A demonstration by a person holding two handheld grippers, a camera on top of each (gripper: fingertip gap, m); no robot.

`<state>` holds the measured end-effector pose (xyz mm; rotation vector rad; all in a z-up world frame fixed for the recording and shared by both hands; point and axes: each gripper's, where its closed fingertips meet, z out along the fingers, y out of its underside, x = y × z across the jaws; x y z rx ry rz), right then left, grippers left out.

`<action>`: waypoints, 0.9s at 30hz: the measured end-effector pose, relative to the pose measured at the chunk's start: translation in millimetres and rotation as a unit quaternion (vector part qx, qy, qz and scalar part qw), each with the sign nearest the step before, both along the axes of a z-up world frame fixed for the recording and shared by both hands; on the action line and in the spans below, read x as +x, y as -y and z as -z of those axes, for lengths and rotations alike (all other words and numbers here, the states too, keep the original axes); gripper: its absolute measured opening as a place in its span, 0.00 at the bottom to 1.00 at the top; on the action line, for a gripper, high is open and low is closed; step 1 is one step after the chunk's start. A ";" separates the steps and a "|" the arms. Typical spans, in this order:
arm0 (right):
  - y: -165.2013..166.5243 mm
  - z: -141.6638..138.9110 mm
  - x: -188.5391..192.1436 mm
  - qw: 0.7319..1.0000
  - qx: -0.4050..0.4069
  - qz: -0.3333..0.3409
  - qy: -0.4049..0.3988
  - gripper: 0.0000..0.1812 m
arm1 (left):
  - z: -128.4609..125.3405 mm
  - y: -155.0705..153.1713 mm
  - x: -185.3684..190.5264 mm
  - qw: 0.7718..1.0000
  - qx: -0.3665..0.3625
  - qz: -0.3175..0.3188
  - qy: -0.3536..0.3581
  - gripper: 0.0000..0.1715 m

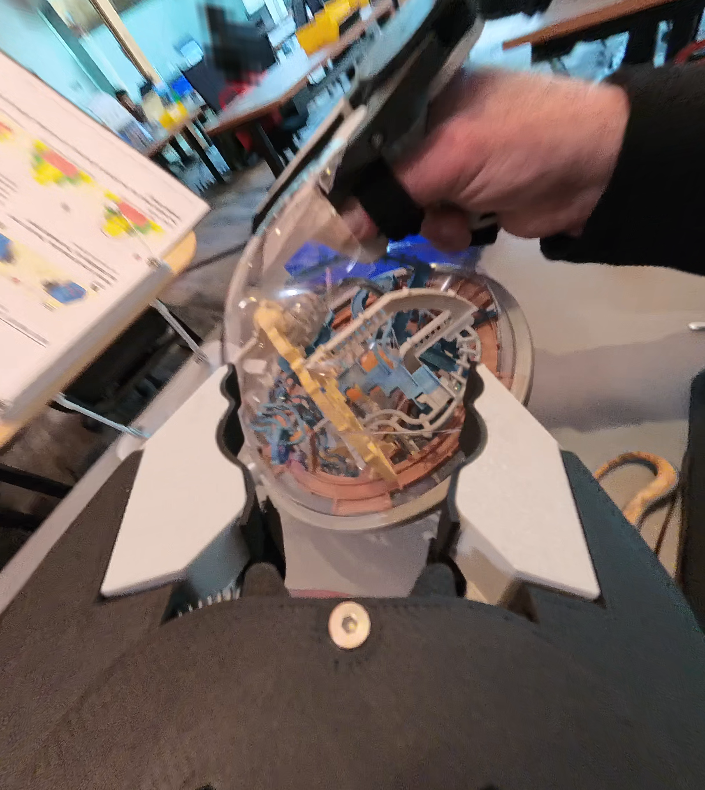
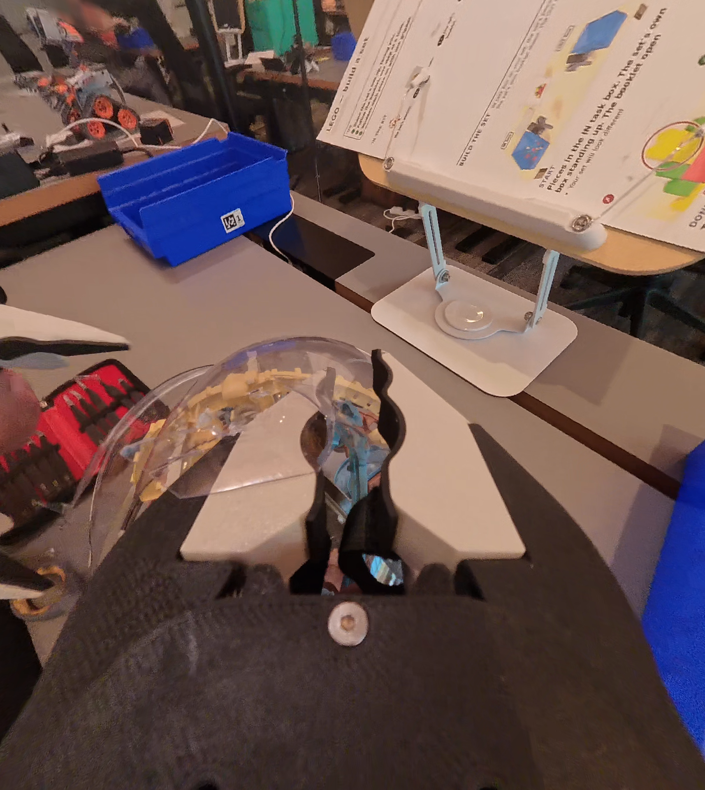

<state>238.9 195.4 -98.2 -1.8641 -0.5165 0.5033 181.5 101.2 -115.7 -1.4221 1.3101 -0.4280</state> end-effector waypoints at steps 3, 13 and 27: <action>9.3 -0.1 -15.6 1.000 0.011 -0.017 0.009 0.12 | 21.1 -1.9 0.6 0.999 -0.036 0.029 -0.024 0.65; 49.3 0.7 -22.3 0.983 0.004 -0.082 0.164 0.48 | 51.9 -29.9 -10.7 0.993 -0.062 0.039 -0.089 0.62; 97.7 -8.8 -5.2 0.989 0.126 -0.077 0.023 0.50 | -0.1 5.2 4.2 0.983 -0.092 0.158 -0.032 0.86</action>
